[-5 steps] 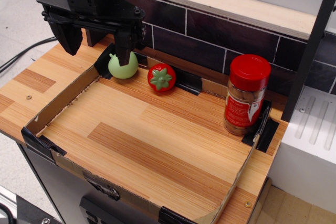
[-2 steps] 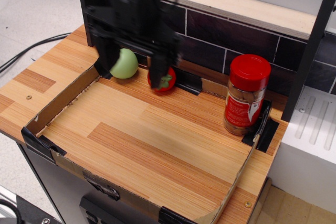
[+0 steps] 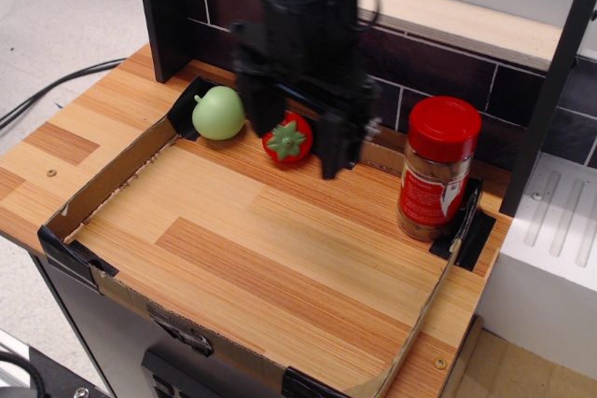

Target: Topple basil bottle

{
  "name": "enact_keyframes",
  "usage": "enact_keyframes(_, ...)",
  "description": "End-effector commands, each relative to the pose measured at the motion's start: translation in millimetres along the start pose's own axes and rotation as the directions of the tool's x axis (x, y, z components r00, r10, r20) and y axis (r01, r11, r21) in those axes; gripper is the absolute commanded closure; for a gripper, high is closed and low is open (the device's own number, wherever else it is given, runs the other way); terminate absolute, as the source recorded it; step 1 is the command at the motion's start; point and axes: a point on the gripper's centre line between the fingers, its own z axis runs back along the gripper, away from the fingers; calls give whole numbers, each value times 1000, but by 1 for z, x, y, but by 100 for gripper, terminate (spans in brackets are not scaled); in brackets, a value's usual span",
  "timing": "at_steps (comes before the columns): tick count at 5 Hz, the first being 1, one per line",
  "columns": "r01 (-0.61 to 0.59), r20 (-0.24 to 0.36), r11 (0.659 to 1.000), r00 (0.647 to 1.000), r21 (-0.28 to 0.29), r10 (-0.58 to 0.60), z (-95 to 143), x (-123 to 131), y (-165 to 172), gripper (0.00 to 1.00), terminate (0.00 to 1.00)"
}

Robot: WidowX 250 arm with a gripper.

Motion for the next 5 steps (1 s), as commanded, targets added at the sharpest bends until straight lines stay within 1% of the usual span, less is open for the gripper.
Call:
enact_keyframes(1,23,91,1000,996,20,-25,8,21,-30,0,0)
enact_keyframes(2,-5,59,1000,998,16,4,2,33,-37,0,0)
enact_keyframes(3,-39,98,997,995,66,33,-2,45,-37,0,0)
enact_keyframes(4,-65,95,997,994,49,61,-3,53,-36,0,0)
enact_keyframes(5,-63,126,997,990,33,59,-1,58,-41,0,0)
